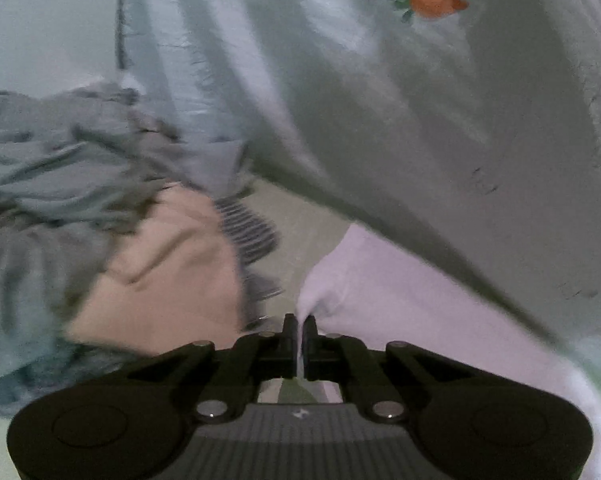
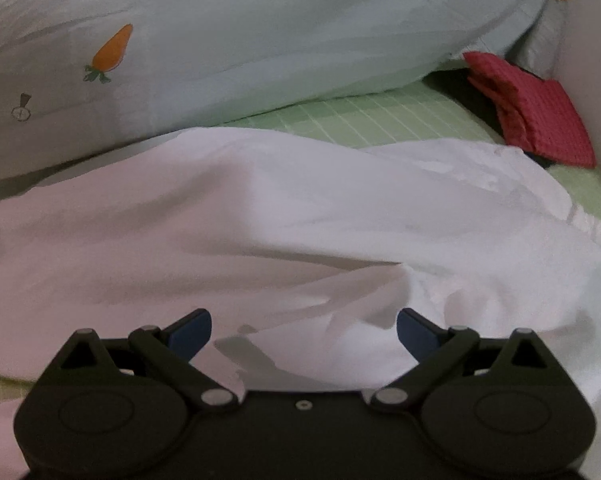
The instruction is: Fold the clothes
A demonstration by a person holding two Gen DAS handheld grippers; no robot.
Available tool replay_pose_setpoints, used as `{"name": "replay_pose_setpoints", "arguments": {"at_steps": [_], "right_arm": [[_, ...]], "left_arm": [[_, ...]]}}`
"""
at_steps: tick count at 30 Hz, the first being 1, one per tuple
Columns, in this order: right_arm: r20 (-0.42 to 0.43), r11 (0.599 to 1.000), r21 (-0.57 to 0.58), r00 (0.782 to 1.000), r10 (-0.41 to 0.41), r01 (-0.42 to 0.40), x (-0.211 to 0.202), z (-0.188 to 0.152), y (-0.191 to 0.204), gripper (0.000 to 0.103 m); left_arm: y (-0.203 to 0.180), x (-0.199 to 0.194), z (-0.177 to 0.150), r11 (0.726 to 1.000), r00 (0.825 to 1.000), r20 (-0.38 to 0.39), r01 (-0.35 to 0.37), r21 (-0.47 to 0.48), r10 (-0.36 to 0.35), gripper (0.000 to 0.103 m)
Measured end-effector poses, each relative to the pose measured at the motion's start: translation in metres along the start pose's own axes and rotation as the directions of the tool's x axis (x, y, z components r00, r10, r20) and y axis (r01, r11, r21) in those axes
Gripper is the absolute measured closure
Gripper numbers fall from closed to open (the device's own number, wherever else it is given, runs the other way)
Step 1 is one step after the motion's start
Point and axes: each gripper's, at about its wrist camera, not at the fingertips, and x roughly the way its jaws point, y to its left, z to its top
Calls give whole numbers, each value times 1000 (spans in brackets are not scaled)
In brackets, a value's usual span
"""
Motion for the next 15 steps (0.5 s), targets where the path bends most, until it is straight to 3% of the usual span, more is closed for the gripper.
{"name": "replay_pose_setpoints", "arguments": {"at_steps": [1, 3, 5, 7, 12, 15], "right_arm": [[-1, 1000, 13, 1000, 2, -2, 0, -1, -1, 3], [4, 999, 41, 1000, 17, -17, -3, -3, -5, 3], [29, 998, 53, 999, 32, -34, -12, -4, -9, 3], [56, 997, 63, 997, 46, -49, -20, -5, -13, 3], [144, 995, 57, 987, 74, -83, -42, -8, -41, 0], [160, 994, 37, 982, 98, -105, -50, -6, -64, 0]], "left_arm": [[3, 5, -7, 999, 999, -29, -40, 0, 40, 91], [8, 9, -21, 996, 993, -75, -92, -7, 91, 89], [12, -1, -32, 996, 993, -82, -90, -14, 88, 71], [5, -18, -43, 997, 996, -65, -68, -22, 67, 39], [-38, -53, -76, 999, 998, -63, -9, 54, 12, 21], [-67, -70, -96, 994, 997, -76, 26, 102, -18, 17]]}}
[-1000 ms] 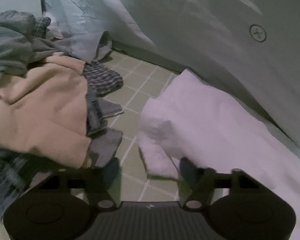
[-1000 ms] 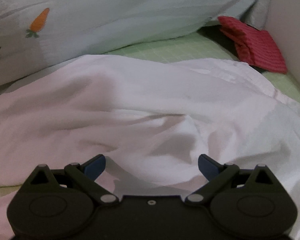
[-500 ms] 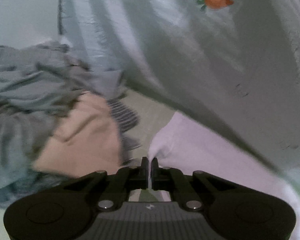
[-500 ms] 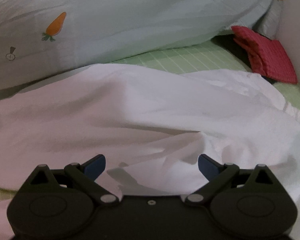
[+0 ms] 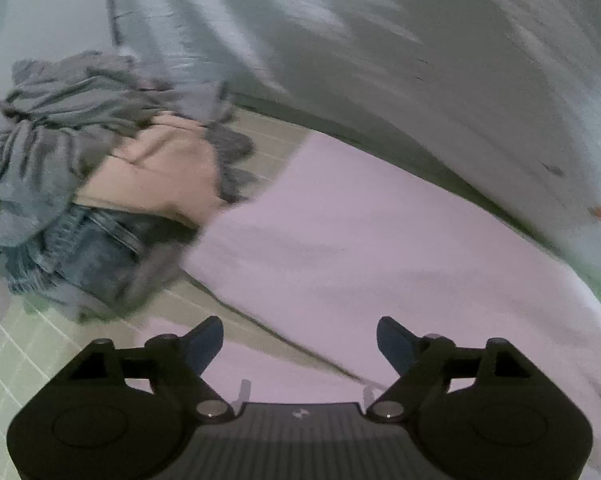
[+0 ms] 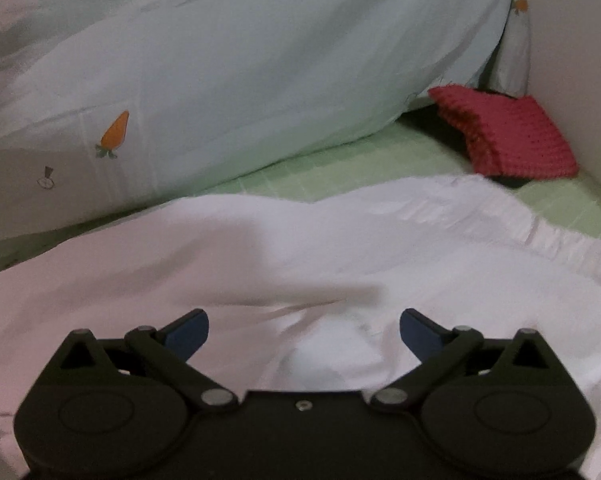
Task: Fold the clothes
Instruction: 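Smooth the spread white garment with both open grippers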
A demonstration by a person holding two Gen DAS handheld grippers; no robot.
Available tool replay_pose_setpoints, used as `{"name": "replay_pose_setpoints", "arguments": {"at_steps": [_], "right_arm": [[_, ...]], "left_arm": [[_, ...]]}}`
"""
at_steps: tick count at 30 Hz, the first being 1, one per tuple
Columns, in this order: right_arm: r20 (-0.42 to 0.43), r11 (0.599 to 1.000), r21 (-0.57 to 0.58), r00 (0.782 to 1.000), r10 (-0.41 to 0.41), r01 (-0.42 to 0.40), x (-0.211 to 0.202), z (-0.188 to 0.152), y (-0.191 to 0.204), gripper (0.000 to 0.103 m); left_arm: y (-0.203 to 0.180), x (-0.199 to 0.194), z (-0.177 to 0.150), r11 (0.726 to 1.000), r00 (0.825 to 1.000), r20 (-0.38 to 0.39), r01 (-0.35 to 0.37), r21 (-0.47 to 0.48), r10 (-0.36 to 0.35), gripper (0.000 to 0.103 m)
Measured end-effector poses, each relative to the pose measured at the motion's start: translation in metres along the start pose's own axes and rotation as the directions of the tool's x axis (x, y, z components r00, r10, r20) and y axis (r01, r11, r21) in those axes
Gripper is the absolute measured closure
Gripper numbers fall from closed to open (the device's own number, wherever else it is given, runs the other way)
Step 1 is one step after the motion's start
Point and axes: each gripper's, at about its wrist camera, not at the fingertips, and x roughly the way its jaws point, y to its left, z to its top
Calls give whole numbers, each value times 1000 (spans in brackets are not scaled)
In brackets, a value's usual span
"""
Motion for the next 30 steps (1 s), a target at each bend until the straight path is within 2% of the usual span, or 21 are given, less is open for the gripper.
{"name": "replay_pose_setpoints", "arguments": {"at_steps": [3, 10, 15, 19, 22, 25, 26, 30], "right_arm": [[24, 999, -11, 998, 51, -51, -8, 8, -25, 0], [46, 995, -90, 998, 53, -48, 4, 42, -85, 0], [1, 989, -138, 999, 44, -43, 46, 73, -128, 0], [-34, 989, -141, 999, 36, -41, 95, 97, -156, 0], [-70, 990, -133, 997, 35, -45, 140, 113, -175, 1], [-143, 996, -67, 988, 52, -62, 183, 123, -190, 1], [-169, 997, -39, 983, 66, -74, 194, 124, -194, 5], [-211, 990, -12, 968, 135, -141, 212, 123, -200, 12]], "left_arm": [[-28, -14, -23, 999, 999, -6, 36, 25, -36, 13], [-84, -33, -63, 999, 999, 3, 42, -29, -42, 10], [-121, -40, -76, 996, 999, 27, 19, -83, -17, 9], [-148, -33, -76, 994, 999, 36, -2, -109, 6, 8], [-165, -21, -70, 990, 999, 14, -36, -134, 39, 8], [-183, -16, -61, 992, 999, -2, -51, -114, 51, 8], [-189, -15, -58, 994, 998, -5, -57, -96, 57, 8], [-207, -9, -53, 996, 996, -20, -92, -15, 91, 8]]}}
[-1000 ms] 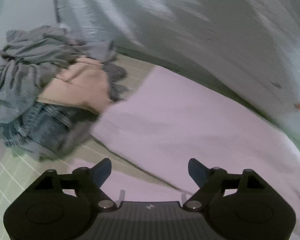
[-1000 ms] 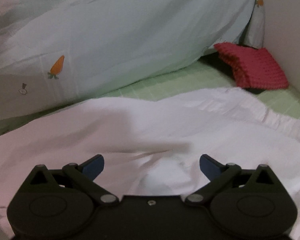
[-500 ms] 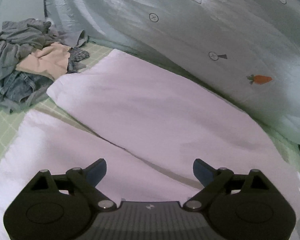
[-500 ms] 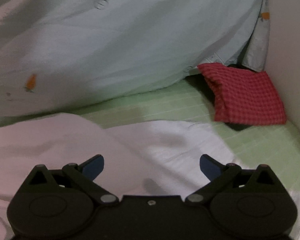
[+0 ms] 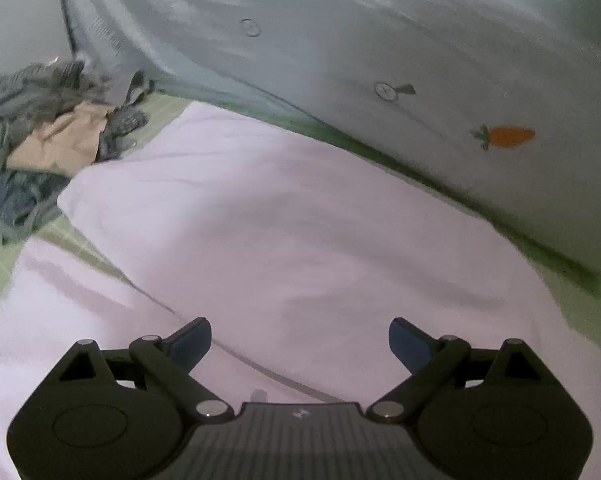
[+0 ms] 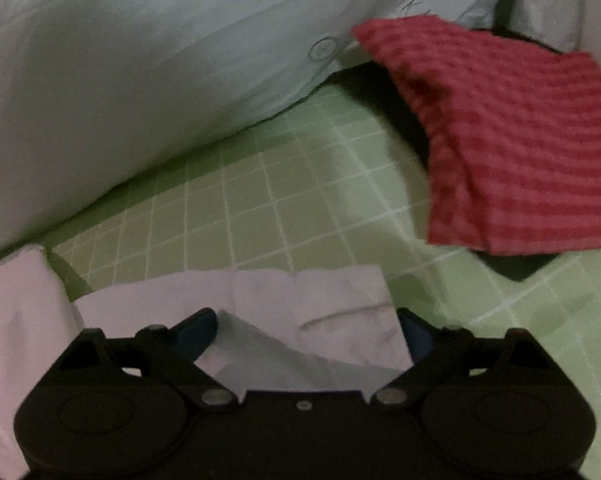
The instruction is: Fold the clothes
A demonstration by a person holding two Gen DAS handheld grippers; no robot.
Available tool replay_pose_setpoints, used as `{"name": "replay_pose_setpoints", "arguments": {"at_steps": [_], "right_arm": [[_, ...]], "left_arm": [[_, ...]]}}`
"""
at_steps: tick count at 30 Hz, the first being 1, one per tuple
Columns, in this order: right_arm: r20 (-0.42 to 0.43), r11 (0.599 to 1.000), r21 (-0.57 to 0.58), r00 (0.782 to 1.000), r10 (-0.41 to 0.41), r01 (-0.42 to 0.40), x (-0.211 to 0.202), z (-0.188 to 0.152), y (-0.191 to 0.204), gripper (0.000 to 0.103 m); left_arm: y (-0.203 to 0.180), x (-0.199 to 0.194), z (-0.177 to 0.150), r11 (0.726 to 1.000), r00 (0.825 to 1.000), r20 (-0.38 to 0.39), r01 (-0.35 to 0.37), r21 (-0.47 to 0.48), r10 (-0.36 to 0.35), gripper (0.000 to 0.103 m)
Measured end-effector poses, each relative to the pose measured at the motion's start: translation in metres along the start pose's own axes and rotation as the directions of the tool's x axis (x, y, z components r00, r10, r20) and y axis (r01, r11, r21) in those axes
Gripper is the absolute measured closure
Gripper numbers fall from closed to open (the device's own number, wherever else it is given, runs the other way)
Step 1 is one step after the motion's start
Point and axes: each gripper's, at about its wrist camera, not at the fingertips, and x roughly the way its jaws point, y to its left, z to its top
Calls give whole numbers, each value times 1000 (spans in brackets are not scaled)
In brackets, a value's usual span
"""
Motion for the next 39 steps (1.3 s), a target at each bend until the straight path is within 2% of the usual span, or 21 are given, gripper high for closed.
{"name": "replay_pose_setpoints", "arguments": {"at_steps": [1, 4, 5, 7, 8, 10, 13, 14, 15, 16, 18, 21, 24, 29, 36, 39], "right_arm": [[11, 1000, -12, 1000, 11, -11, -1, 0, -1, 17], [40, 999, -19, 998, 41, -41, -5, 2, -5, 78], [61, 999, -10, 997, 38, -38, -8, 4, -9, 83], [130, 999, 45, 991, 17, -23, -17, 10, -20, 85], [183, 996, 87, 983, -32, 16, -26, 14, -28, 87], [269, 980, 159, 950, -159, 119, -41, 22, -43, 87], [260, 963, 222, 943, -209, 152, -46, 26, -62, 82], [256, 956, 242, 940, -226, 163, -48, 28, -69, 72], [254, 953, 243, 937, -241, 179, -50, 28, -71, 57], [258, 957, 206, 932, -255, 205, -55, 25, -66, 50], [278, 961, 153, 923, -267, 232, -70, 15, -56, 18], [310, 960, 171, 912, -268, 223, -104, -6, -54, 6], [300, 958, 214, 920, -250, 190, -133, -43, -50, 2], [231, 951, 242, 940, -252, 195, -167, -119, -45, 2], [164, 917, 321, 940, -300, 237, -207, -195, -36, 1], [106, 897, 356, 942, -317, 262, -208, -218, -31, 1]], "left_arm": [[-2, 3, 0, 1000, 1000, -9, -1, 6, 1, 8], [-10, 13, 1, 1000, 999, -47, 16, 22, -15, 8], [-14, 16, 1, 999, 998, -56, 22, 32, -20, 8], [-21, 18, 3, 998, 998, -64, 32, 58, -28, 8], [-23, 17, 4, 997, 998, -59, 35, 73, -31, 8], [-25, 15, 4, 995, 998, -47, 41, 93, -37, 8], [-22, 15, 3, 995, 998, -42, 48, 91, -44, 8], [-19, 15, 3, 995, 998, -45, 50, 81, -46, 8], [-16, 15, 3, 996, 998, -45, 52, 70, -49, 8], [-13, 13, 2, 997, 998, -41, 55, 58, -53, 8], [-7, 10, 1, 998, 998, -33, 56, 43, -54, 8], [6, 1, -4, 998, 999, -18, 49, 29, -49, 8], [21, -10, -11, 998, 998, -4, 58, 8, -58, 8], [51, -33, -30, 997, 997, 3, 80, -21, -80, 8], [96, -53, -60, 992, 994, -19, 103, -68, -105, 7], [115, -59, -76, 991, 994, -38, 104, -80, -107, 7]]}}
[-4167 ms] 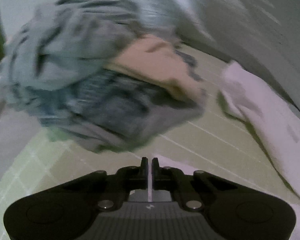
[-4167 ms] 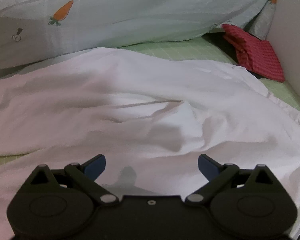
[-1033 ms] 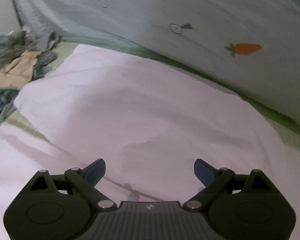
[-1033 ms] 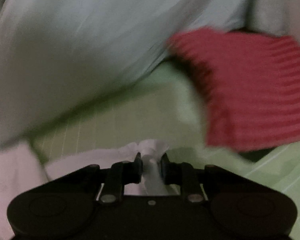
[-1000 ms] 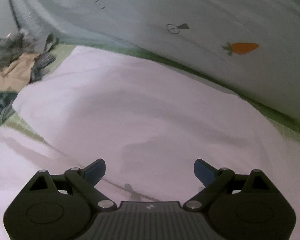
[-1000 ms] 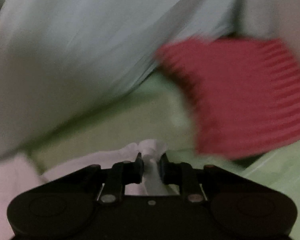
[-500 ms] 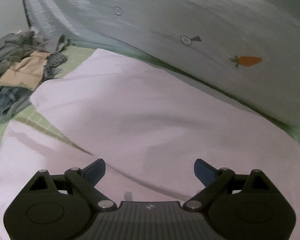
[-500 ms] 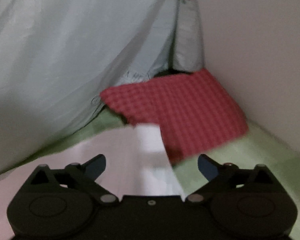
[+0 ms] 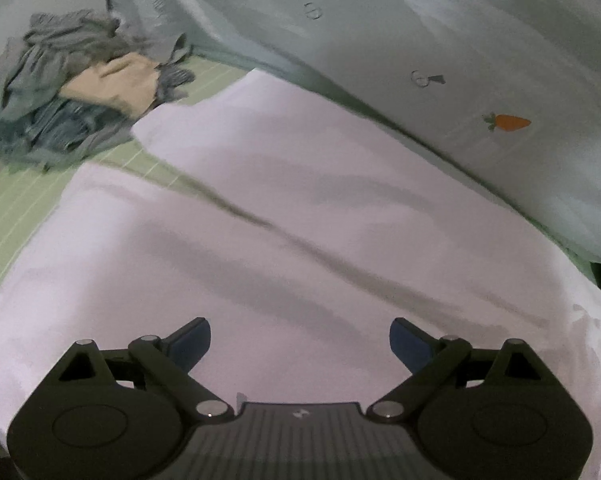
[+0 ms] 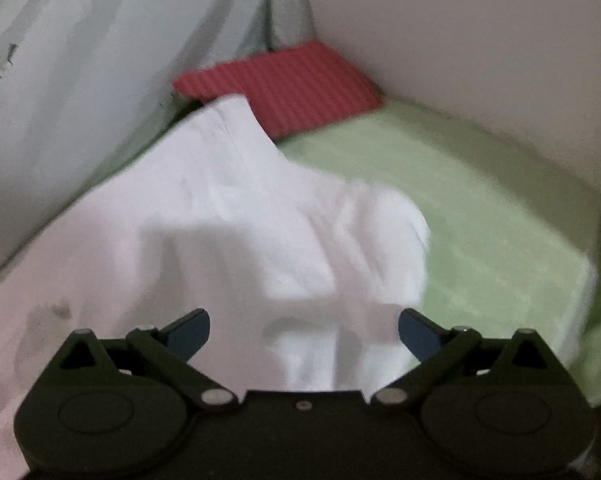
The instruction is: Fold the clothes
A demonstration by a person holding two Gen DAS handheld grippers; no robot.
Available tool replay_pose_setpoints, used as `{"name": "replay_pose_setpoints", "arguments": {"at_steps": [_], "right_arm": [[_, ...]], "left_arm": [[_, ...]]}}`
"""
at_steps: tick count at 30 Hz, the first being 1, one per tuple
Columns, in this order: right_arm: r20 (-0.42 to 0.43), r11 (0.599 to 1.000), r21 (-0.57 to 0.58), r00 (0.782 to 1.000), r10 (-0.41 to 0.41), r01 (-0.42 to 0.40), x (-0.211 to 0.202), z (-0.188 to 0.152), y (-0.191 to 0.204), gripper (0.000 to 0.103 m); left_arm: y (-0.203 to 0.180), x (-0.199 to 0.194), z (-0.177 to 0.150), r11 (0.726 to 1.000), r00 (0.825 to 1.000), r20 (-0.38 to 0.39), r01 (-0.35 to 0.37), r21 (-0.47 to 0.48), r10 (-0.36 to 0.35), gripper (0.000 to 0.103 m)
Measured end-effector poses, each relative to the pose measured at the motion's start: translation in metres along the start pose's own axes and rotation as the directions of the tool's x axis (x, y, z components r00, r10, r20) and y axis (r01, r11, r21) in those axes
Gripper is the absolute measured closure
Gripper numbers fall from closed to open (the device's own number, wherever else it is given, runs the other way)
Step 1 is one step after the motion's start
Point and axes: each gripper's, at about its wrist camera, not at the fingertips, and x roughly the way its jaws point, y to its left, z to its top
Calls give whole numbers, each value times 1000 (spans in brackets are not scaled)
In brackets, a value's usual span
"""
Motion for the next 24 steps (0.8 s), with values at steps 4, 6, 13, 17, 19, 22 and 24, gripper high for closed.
{"name": "replay_pose_setpoints", "arguments": {"at_steps": [4, 6, 13, 17, 19, 22, 24], "right_arm": [[-63, 1000, 17, 998, 1, 0, -3, -24, 3, 1], [-101, 1000, 11, 995, -6, 7, -1, -33, 8, 1], [-149, 999, -45, 988, -29, 23, 5, -58, 28, 0], [-147, 986, -143, 983, -109, 88, 9, -66, 47, 0], [-131, 982, -150, 983, -131, 111, 9, -70, 52, 0], [-111, 983, -114, 982, -155, 142, 8, -73, 55, 0], [-98, 983, -97, 981, -167, 157, 6, -75, 56, 0]], "left_arm": [[23, -8, -18, 1000, 999, -32, 2, -19, -3, 7], [33, -12, -24, 1000, 999, -48, 14, -21, -15, 7], [68, -18, -36, 999, 997, -78, -6, -47, 3, 7], [90, -19, -38, 997, 995, -92, -42, -72, 35, 7], [103, -20, -38, 994, 994, -94, -61, -86, 53, 7], [125, -20, -36, 989, 992, -98, -89, -115, 78, 7], [142, -18, -35, 984, 990, -108, -109, -144, 94, 7]]}}
